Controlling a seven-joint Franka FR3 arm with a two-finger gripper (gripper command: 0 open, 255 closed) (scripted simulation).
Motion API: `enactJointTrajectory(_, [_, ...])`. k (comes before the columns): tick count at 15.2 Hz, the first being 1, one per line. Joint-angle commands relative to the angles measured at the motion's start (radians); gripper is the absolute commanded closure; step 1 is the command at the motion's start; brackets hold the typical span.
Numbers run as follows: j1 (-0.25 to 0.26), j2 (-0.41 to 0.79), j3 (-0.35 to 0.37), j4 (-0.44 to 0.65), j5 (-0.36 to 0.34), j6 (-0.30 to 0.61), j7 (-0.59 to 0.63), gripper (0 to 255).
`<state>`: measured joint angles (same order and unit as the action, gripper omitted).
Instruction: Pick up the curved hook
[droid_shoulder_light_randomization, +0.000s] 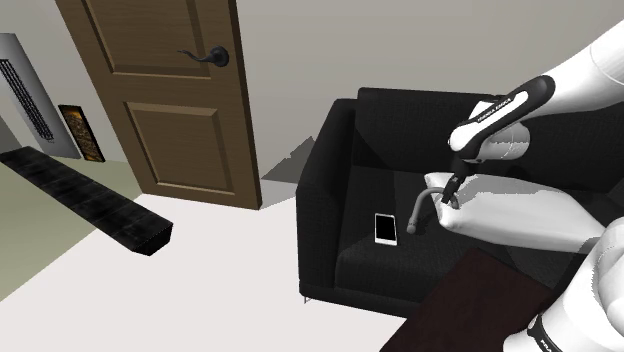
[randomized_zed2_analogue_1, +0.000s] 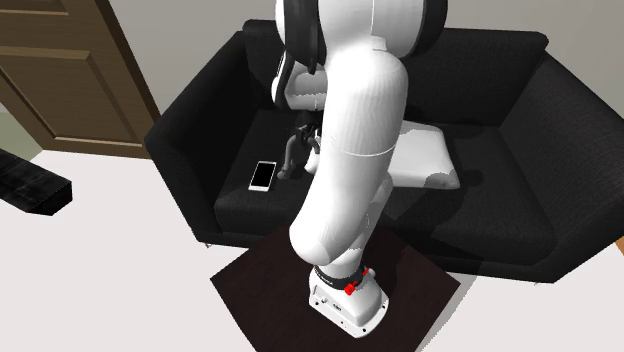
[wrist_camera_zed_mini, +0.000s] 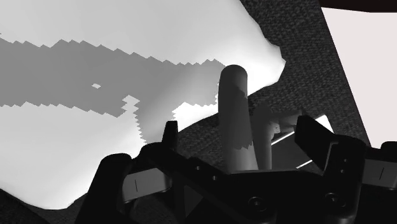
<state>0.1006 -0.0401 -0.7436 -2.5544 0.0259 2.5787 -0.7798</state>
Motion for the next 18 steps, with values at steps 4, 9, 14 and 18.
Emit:
enactJointTrajectory(4, [0.002, 0.015, -0.001, -0.002, 0.019, 0.013, -0.015, 255])
enactJointTrajectory(9, [0.003, 0.017, -0.001, -0.001, 0.021, 0.014, -0.015, 255])
enactJointTrajectory(14, [-0.006, -0.038, 0.002, 0.006, -0.047, -0.033, 0.035, 255])
enactJointTrajectory(18, [-0.022, -0.099, 0.015, 0.02, -0.11, -0.096, 0.083, 255])
